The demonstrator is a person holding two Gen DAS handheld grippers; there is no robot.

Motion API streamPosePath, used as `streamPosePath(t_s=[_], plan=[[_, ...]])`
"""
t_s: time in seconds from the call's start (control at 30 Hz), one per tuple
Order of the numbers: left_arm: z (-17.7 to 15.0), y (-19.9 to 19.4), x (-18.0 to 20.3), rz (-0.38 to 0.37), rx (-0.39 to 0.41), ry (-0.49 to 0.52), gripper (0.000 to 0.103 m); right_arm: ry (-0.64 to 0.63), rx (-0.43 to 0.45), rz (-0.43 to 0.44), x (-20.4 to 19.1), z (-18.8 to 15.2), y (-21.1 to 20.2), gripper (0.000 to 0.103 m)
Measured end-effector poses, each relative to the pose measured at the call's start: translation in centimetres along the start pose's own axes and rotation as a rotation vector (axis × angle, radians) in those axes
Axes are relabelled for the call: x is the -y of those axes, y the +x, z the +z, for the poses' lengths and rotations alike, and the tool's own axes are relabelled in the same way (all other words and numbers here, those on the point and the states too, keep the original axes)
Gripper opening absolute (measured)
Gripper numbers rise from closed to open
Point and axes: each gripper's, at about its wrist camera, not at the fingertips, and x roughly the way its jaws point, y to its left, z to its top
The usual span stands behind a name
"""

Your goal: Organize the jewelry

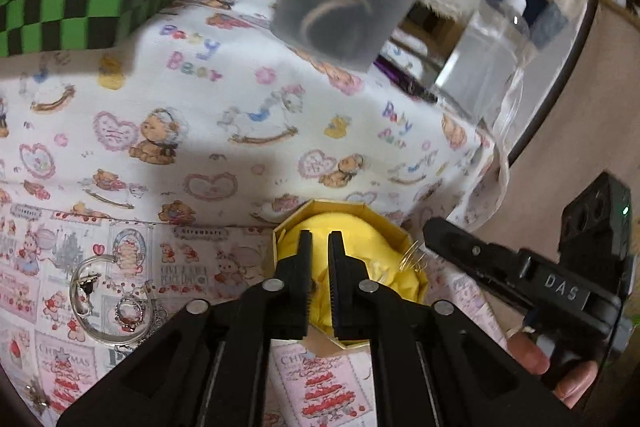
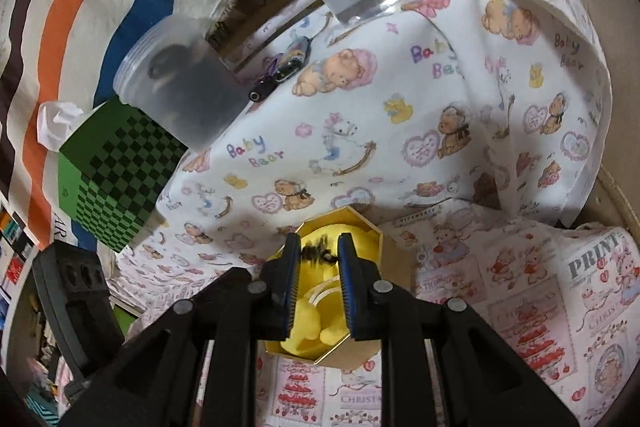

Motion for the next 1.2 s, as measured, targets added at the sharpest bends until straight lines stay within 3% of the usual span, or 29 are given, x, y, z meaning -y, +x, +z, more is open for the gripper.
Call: streamPosePath(t_s=[0.07, 0.2, 0.27, 0.37, 0.43, 0.53, 0.63, 0.73, 0.83, 1.1, 1.2], plan=[[0.2, -0.3, 0.0, -0.010, 0.006, 0.007, 0.011, 0.006, 0.001, 0.012, -0.1, 0.0, -0.1, 0.018], [0.2, -1.5, 0.6, 0.018, 0.064, 0.045, 0.027, 0.011, 0.025, 0.014, 0.0, 0.1, -0.7, 0.041], [0.3, -2.2, 1.1, 0.029, 0.089, 0.062, 0.028, 0.004, 0.039, -0.002, 0.0, 0.2, -1.1, 0.042], [0.8, -4.5, 2.0, 0.075, 0.149, 0.078, 0.032, 0.010, 0.064, -0.014, 0.0, 0.3, -1.8, 0.051], [1.2, -6.9, 3.0, 0.079, 0.222, 0.106, 0.049, -0.001, 0.083, -0.026, -0.3, 0.5, -2.5, 0.056], [1.6, -10.2, 4.3, 0.145, 0.319, 0.188, 0.066, -0.022, 0.115, -0.033, -0.8, 0.5, -3.4, 0.063], [1.4, -12.5, 4.5, 0.207, 0.355, 0.262, 0.075, -0.040, 0.129, -0.024, -1.7, 0.3, -4.0, 0.067], [0.6, -14.3, 3.4, 0.295, 0.354, 0.316, 0.087, -0.067, 0.135, -0.015, -2.9, -0.1, -4.4, 0.071], [-0.4, -14.9, 1.4, 0.397, 0.303, 0.307, 0.090, -0.121, 0.137, -0.017, -4.6, -0.8, -4.5, 0.072], [-3.3, -15.8, -6.1, 0.463, 0.231, 0.127, 0.094, -0.261, 0.118, -0.039, -8.3, -3.6, -3.4, 0.076], [-3.1, -15.1, -7.9, 0.499, 0.141, 0.105, 0.094, -0.286, 0.116, -0.042, -9.1, -4.4, -2.9, 0.088]])
